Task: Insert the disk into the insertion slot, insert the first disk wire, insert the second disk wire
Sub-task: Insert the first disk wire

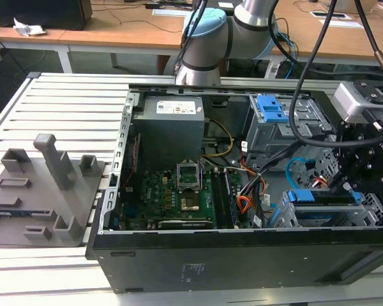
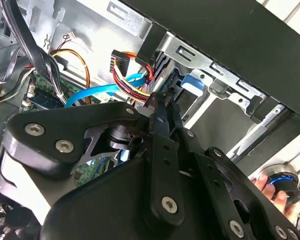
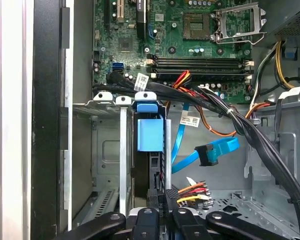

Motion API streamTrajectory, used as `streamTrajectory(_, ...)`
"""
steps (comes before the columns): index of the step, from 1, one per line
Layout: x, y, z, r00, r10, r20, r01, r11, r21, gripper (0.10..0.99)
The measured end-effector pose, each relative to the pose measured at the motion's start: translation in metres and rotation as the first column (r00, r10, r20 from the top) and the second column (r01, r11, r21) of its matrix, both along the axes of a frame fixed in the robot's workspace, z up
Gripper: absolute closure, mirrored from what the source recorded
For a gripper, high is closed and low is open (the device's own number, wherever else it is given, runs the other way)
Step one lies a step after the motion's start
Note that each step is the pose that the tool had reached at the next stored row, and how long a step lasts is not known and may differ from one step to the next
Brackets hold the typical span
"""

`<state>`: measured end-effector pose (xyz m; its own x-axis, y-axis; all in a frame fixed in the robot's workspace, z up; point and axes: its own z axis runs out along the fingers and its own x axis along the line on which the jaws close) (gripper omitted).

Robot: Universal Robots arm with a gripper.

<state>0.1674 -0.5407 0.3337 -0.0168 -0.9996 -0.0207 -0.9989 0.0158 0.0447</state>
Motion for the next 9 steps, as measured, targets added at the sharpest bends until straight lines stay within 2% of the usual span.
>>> streamTrajectory(1,0.0000,0.0001,-0.0011,1.0000,0.000,-0.0001,0.000,1.0000,0.003,0.918)
streamTrajectory(2,0.0000,0.0001,-0.0012,1.0000,0.000,-0.0002,0.000,1.0000,0.002,0.851)
streamTrajectory(3,0.0000,0.0001,-0.0004,1.0000,0.000,0.0000,0.000,1.0000,0.001,0.851)
streamTrajectory(4,0.0000,0.0000,-0.0003,1.0000,0.000,0.0000,0.000,1.0000,0.000,0.780)
streamTrajectory(7,0.0000,0.0000,0.0006,1.0000,0.000,0.0000,0.000,1.0000,0.000,0.780)
streamTrajectory(9,0.0000,0.0000,0.0071,1.0000,0.000,0.0000,0.000,1.0000,0.000,0.780)
